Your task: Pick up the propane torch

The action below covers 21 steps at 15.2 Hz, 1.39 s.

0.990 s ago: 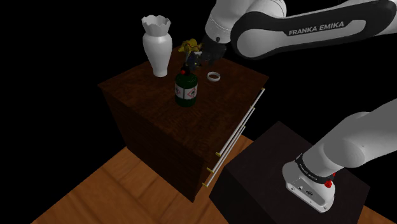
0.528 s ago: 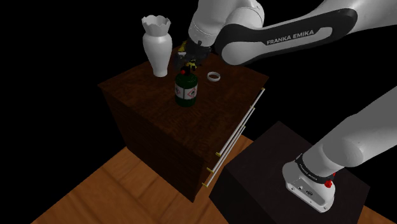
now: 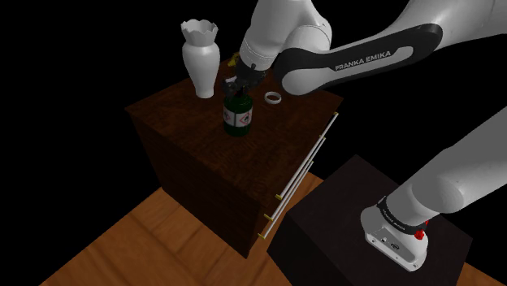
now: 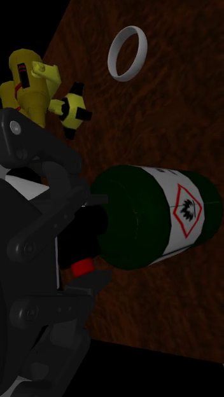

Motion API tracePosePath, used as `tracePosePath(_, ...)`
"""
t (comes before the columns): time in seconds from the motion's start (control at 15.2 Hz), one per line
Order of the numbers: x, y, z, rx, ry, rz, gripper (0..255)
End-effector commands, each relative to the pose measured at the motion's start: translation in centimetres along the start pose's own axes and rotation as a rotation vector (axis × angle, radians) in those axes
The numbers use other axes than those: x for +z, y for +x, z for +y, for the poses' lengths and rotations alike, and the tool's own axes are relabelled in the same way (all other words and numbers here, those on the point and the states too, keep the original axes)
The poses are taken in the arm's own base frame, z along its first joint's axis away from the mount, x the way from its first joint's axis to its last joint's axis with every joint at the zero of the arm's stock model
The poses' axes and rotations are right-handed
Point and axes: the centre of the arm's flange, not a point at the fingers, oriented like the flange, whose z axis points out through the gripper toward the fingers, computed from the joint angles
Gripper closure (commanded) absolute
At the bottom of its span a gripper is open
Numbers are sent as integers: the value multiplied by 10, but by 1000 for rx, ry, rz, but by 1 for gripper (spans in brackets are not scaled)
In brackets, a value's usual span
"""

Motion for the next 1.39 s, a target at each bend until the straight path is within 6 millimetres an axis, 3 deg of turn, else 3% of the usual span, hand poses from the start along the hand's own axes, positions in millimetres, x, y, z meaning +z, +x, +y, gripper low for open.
tracePosePath(0.0, 1, 0, 0, 0, 0, 0, 255)
tracePosePath(0.46, 0, 0, 0, 0, 0, 0, 255)
tracePosePath(1.32, -62, 29, -1, 0, 0, 0, 255)
